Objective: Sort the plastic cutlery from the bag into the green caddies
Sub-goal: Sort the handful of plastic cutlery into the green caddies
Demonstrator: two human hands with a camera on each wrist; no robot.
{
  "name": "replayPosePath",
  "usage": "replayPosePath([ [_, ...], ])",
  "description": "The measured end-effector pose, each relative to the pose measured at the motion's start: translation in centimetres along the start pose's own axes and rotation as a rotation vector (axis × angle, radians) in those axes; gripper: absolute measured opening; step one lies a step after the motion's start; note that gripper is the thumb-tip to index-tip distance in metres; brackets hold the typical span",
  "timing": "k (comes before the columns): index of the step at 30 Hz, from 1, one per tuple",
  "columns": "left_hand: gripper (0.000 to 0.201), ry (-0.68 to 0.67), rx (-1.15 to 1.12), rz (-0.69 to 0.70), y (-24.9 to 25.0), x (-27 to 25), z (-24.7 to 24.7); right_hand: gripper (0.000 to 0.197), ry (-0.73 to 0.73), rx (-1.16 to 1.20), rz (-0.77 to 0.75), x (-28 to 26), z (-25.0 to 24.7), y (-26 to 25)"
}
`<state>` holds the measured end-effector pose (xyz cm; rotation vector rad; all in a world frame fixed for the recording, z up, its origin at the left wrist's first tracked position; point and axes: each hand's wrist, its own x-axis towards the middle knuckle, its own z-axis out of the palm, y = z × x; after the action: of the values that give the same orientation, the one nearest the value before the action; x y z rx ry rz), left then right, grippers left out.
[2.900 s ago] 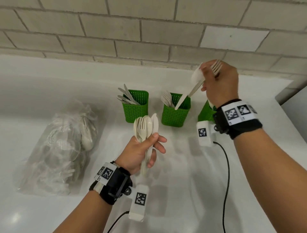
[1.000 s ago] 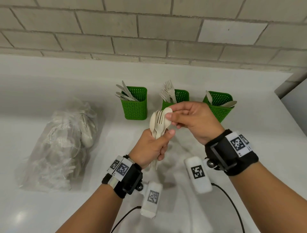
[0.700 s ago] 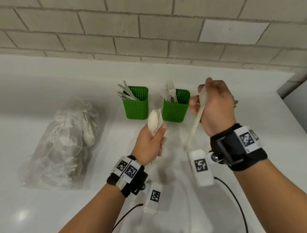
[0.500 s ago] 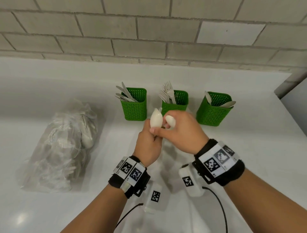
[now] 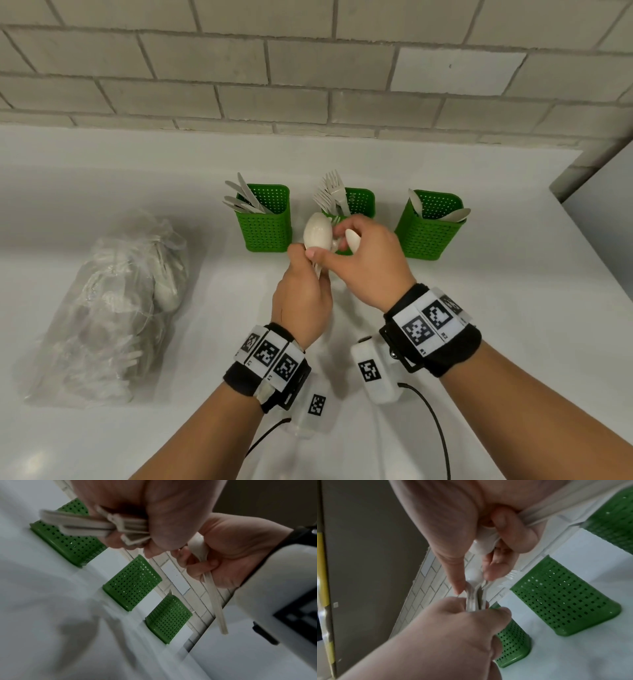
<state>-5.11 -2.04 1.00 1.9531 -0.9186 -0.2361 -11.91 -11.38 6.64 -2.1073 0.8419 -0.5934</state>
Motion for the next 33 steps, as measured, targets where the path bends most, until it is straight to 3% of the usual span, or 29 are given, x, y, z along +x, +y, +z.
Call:
replayPosePath([
  [5,0.028,-0.022,0.016,0.014,0.4,-0.2,0.2,0.029,-0.020,-0.016,-0.024,0.0,0.2,-0.1],
  [10,0.054,-0.168,-0.319,-0.171,0.4,0.0,0.1,0.016,-0.099,0.153,0.076,0.6,-0.6,0.3],
  [13,0.061,-0.223,-0.494,-0.183,0.4,0.0,0.0,0.013,-0.092,0.225,0.066,0.7,-1.6,0.2],
  [17,0.032,-0.216,-0.778,-0.216,1.6,-0.2,-0.6,0.015,-0.034,0.310,0.053,1.6,-3.3,0.0],
  [20,0.008,-0.250,-0.867,-0.229,2.3,0.1,-0.5,0.018,0.020,0.319,-0.005,2.7,-4.7,-0.2],
  [23,0.019,-0.262,-0.894,-0.211,2.6,0.6,-0.2,0.012,0.053,0.344,0.001,3.8,-6.3,-0.2],
  [25,0.028,-0.232,-0.905,-0.198,2.3,0.9,-0.3,0.018,0.177,0.361,0.006,5.0,-8.7,0.1],
  [27,0.032,-0.198,-0.868,-0.205,1.5,0.9,-0.5,0.018,0.353,0.260,-0.017,6.3,-11.9,0.7],
  [29,0.038,-0.183,-0.848,-0.223,0.6,0.7,-0.8,0.010,0.480,-0.010,-0.070,7.7,-14.6,1.5],
  [33,0.053,-0.188,-0.874,-0.259,0.1,0.6,-1.3,0.022,0.487,-0.320,-0.092,9.7,-15.3,4.0],
])
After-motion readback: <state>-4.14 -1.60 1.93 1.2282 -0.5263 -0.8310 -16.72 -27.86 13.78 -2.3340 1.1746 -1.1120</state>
